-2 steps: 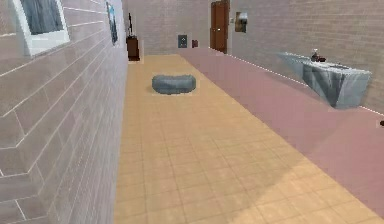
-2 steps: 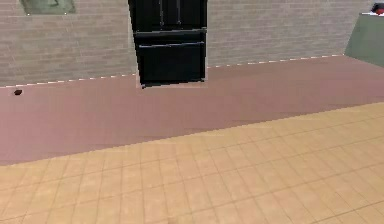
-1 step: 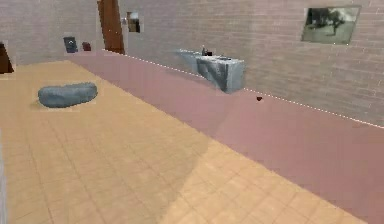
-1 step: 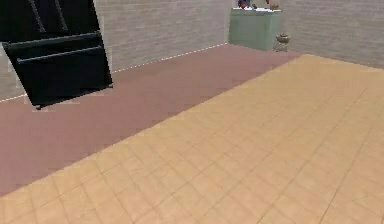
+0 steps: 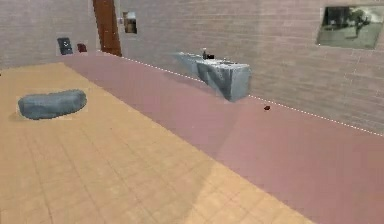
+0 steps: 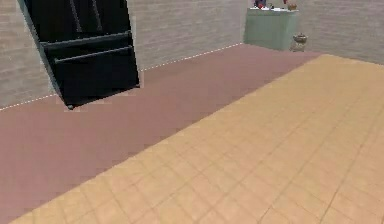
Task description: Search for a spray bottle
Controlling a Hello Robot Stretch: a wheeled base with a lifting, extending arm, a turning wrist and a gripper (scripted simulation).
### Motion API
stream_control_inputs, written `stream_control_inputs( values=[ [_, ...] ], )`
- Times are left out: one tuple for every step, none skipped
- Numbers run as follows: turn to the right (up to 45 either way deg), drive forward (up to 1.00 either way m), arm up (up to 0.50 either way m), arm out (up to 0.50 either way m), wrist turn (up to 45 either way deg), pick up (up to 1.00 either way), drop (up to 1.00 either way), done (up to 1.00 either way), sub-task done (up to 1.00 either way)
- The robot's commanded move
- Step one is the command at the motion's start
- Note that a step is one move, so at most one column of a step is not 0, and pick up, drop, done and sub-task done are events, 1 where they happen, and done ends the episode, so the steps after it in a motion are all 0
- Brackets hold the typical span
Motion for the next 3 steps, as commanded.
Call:
stream_control_inputs(
  values=[
    [0.0,1.0,0.0,0.0,0.0,0.0,0.0,0.0,0.0],
    [0.0,1.0,0.0,0.0,0.0,0.0,0.0,0.0,0.0],
    [0.0,1.0,0.0,0.0,0.0,0.0,0.0,0.0,0.0]
  ],
)
